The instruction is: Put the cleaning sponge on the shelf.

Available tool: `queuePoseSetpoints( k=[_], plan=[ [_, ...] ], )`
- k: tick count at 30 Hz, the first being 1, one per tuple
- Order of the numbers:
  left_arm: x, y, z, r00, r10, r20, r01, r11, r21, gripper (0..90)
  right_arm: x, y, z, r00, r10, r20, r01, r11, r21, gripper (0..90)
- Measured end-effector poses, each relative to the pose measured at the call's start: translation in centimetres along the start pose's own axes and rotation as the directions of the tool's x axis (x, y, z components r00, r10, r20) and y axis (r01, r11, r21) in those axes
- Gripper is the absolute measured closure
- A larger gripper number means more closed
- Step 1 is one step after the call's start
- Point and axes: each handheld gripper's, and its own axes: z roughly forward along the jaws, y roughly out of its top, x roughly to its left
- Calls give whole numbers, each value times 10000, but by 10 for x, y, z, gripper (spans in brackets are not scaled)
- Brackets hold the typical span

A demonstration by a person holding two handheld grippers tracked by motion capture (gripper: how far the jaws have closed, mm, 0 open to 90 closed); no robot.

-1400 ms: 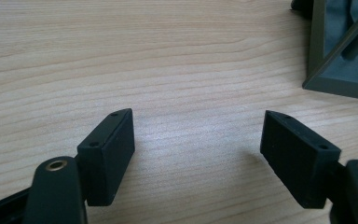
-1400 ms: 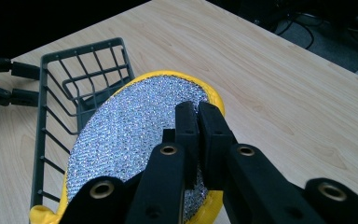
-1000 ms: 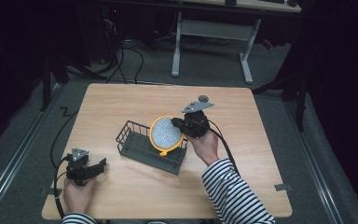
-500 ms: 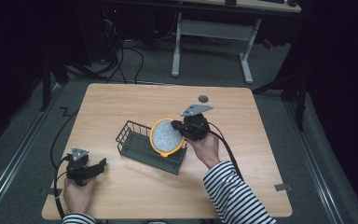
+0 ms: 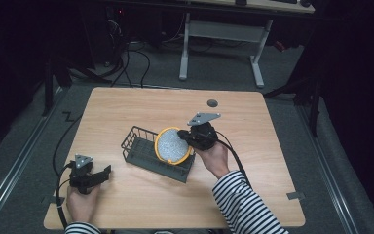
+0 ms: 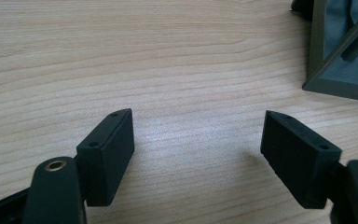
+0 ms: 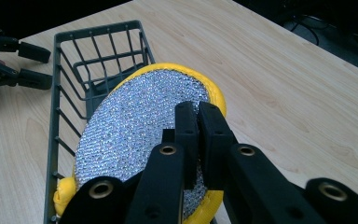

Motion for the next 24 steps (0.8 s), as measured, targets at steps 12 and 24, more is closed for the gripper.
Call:
queuePoseSetpoints(
  k=[12,24],
  plan=[
    [0,0,0,10000,27,-19,-27,10000,20,264,8,-3,1,9993,-136,-344,146,9995,270,876],
    [-1,0,0,10000,63,-9,-63,10000,15,263,11,-8,2,9987,-30,-505,45,9996,291,869]
  ],
)
